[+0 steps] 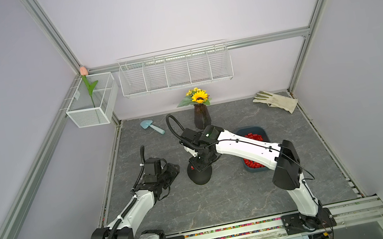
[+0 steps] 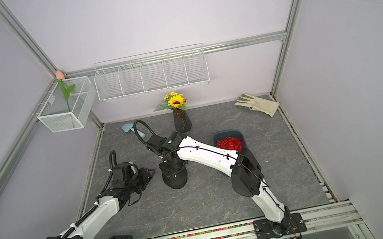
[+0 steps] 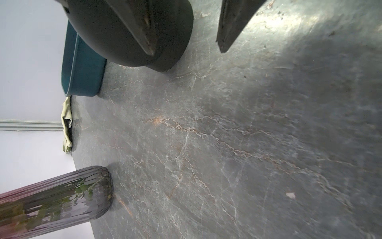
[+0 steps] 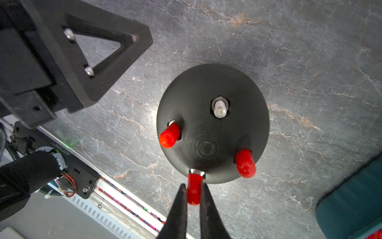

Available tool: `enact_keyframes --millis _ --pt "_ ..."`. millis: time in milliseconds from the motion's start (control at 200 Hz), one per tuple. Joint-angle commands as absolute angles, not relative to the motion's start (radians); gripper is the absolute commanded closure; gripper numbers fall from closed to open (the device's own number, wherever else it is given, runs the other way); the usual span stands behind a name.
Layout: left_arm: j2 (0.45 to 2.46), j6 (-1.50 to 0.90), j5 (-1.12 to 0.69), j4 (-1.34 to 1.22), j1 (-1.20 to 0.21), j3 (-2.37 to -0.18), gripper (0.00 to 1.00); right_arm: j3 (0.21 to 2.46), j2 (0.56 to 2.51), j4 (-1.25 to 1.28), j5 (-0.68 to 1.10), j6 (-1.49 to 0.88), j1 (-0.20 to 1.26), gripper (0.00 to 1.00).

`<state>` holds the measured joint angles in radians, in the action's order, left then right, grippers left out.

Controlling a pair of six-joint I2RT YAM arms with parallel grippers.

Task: Cover the protruding screws with screw protection sleeves
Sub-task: Attach the screw protection sleeve to the screw.

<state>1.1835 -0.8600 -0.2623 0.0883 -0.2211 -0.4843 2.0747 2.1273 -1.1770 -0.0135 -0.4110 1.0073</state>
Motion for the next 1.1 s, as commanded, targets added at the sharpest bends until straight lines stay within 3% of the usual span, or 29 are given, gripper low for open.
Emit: enact_keyframes --millis 0,325,560,1095 --pt "1.166 -0.864 -0.264 0.098 -0.212 -0.485 0.49 2.082 2.161 -1.195 0.012 -0.397 1.006 0.86" --pt "1.161 -0.863 -0.264 0.103 -0.209 -0.482 0.49 2.085 2.166 -1.196 0.015 -0.399 1.001 0.85" --pt "1.154 -0.864 -0.263 0.104 -0.209 -0.479 0.49 2.079 2.151 -1.191 0.001 -0.405 1.000 0.72" --pt "1.145 -0.863 -0.257 0.106 -0.204 -0.472 0.48 2.083 2.145 -1.190 -0.008 -0.408 1.000 0.70"
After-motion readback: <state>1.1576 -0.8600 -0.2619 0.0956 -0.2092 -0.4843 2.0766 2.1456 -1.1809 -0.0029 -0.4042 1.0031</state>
